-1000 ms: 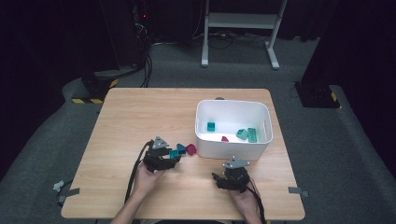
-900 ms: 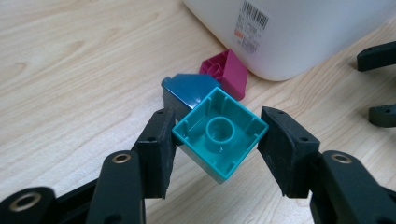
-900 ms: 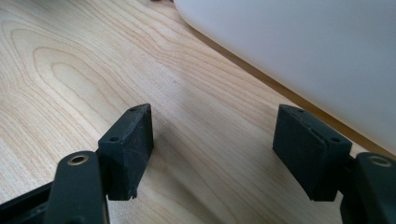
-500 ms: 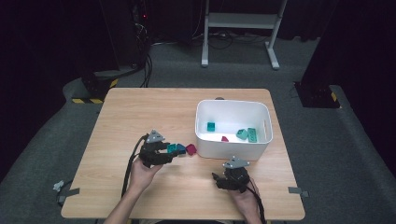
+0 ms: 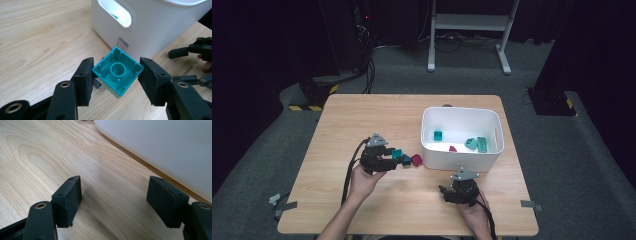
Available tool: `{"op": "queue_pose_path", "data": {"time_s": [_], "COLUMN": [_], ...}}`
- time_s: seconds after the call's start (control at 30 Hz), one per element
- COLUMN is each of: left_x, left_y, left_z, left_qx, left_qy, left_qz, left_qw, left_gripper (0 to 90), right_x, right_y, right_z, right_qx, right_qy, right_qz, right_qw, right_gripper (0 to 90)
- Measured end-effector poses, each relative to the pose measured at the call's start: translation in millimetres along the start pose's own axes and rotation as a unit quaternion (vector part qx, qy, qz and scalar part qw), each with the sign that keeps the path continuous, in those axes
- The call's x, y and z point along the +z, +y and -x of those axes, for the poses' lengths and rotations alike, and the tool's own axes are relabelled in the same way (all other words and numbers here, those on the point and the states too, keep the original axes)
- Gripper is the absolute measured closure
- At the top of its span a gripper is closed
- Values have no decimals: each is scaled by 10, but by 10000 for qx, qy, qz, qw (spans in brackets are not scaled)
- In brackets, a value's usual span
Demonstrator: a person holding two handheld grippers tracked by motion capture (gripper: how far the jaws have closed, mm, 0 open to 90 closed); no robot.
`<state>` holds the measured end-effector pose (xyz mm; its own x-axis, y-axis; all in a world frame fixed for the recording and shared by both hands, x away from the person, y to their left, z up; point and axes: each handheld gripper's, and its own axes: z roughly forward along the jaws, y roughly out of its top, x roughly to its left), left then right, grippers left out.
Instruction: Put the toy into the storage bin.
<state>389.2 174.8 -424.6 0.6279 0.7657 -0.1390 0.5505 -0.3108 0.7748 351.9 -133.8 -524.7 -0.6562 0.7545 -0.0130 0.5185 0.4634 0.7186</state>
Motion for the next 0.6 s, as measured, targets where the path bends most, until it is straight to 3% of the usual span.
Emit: {"op": "queue_pose_path", "data": {"time_s": [0.27,0.6], "left_x": [-120,-188], "left_y": [197,456], "left_z": [-4,51], "left_qx": [-46,99], "left_qy": [-134,-308], "left_qz": [192,213], "left_qw": [9997,9992], "left_gripper": [470,470], "right_x": [0,0], "right_y": [0,0], "right_z": [0,0], "right_qx": [-2,-2], "right_qy": [-1,-1], "right_qz": [-2,-2], "right_qw": [10000,10000], "right_gripper": [282,282]}}
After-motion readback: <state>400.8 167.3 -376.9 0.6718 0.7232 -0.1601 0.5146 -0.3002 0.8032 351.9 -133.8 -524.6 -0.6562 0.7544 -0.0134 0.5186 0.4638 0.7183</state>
